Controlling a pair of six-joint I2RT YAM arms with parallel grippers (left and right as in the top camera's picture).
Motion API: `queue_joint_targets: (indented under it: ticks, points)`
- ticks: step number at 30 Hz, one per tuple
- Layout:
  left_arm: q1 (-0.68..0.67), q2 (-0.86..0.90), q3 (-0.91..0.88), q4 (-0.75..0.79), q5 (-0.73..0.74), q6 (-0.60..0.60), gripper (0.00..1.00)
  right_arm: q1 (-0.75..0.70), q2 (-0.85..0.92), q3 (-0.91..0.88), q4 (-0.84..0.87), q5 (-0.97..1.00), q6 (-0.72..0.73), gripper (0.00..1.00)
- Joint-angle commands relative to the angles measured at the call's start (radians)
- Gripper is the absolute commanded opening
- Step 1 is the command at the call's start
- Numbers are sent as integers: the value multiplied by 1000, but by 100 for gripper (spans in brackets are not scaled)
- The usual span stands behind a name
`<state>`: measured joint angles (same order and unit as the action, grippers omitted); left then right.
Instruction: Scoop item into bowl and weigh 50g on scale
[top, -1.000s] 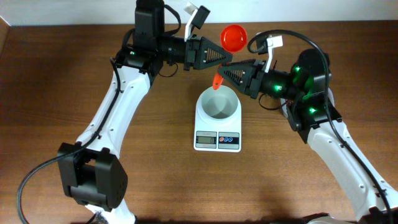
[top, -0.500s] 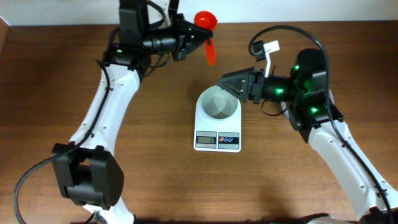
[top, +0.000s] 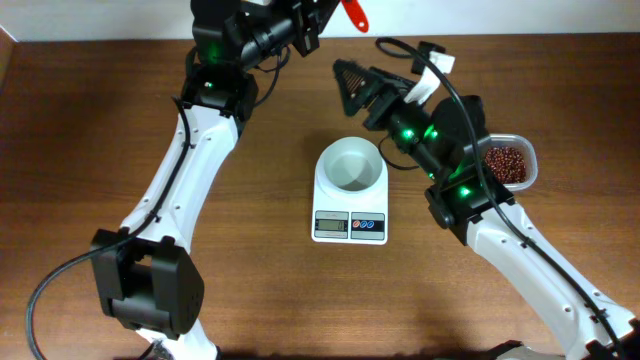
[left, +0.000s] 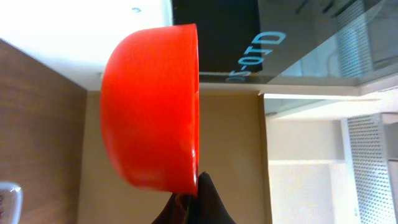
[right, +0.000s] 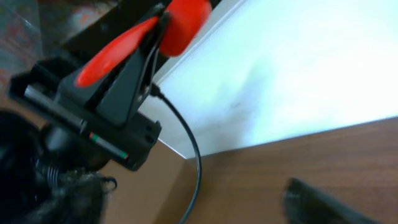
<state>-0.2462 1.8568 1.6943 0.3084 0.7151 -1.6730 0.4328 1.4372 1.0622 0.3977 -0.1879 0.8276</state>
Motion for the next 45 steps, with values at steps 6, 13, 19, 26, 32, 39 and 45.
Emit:
queue_joint_targets:
  ticks: [6,13,19,26,32,39,45]
  points:
    - [-54,-13,8,14,-23,-68,0,-20,-12,6,168,3,200,38]
    - [-88,-13,8,27,-27,-68,0,-19,-12,6,239,134,229,36]
    - [-88,-13,8,-1,14,-29,0,-19,-11,6,240,175,228,34]
    - [-88,-13,8,-44,79,14,0,-21,-11,6,234,182,228,28]
    - [-94,-13,8,-33,124,14,0,-21,-11,6,218,167,228,24]
    - [-94,-13,8,-33,188,14,0,-21,-11,6,149,183,228,4]
    - [-94,-13,8,-34,185,100,21,-22,-11,6,131,193,223,4]
